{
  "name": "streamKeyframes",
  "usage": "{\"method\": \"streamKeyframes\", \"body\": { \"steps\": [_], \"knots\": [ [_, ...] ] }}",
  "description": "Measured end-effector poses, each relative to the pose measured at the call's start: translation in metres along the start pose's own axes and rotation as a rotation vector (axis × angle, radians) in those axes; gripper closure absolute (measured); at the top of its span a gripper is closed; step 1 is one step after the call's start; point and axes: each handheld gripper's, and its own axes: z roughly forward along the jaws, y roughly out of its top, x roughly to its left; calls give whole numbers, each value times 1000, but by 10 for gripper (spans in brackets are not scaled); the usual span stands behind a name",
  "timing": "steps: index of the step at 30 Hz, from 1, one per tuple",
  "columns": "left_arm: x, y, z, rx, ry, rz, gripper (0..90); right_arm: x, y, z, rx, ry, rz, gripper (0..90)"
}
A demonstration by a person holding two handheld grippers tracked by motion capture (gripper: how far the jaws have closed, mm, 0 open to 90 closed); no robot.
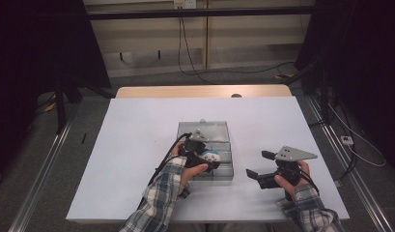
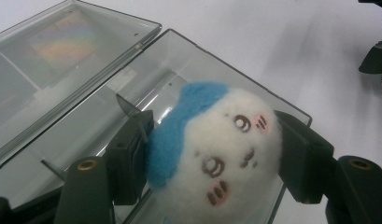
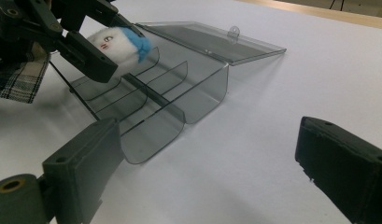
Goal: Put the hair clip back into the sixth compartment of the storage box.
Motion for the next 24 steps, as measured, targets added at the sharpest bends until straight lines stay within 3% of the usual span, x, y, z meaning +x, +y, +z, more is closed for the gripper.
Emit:
{"method": "streamKeyframes", "body": {
  "steps": [24],
  "knots": [
    [-6,0,9,9,-20,12,345,0,0,-1,-1,-1,2,69]
  ]
}}
